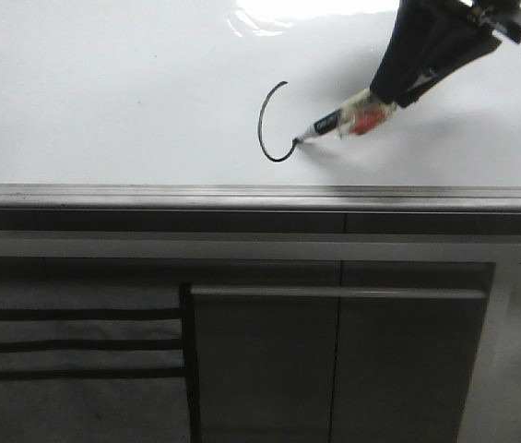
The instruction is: Write number 0 on whiteboard
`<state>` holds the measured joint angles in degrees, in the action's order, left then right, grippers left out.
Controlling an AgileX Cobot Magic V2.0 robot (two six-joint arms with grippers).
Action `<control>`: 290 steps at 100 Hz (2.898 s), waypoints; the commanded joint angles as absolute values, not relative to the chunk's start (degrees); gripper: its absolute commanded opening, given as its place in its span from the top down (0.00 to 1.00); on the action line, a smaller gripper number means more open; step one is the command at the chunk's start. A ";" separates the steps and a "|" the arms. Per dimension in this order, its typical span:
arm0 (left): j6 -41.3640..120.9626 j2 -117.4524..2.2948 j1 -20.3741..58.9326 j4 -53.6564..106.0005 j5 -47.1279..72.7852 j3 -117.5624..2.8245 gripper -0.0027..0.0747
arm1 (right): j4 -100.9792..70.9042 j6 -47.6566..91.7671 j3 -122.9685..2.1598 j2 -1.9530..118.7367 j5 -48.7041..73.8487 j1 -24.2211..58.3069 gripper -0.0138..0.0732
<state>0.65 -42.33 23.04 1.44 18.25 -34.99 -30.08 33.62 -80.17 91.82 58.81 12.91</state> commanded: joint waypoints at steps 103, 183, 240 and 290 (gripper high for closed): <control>26.15 -62.58 55.19 3.40 22.78 -49.96 0.41 | -28.64 76.36 -65.72 69.56 55.33 32.54 0.86; 26.19 -73.38 52.47 0.33 19.27 -54.43 0.67 | -28.64 76.47 -65.72 69.56 51.46 32.54 0.86; 26.19 -73.38 52.47 0.33 18.61 -54.43 0.88 | -29.71 75.38 -65.72 69.56 52.85 32.54 0.73; 21.56 -73.41 35.21 7.47 2.24 -50.22 0.89 | -29.26 65.37 -65.60 58.02 55.18 16.27 0.58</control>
<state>23.54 -74.79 39.65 3.33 14.69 -50.45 -27.45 68.20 -64.10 61.81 55.02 20.50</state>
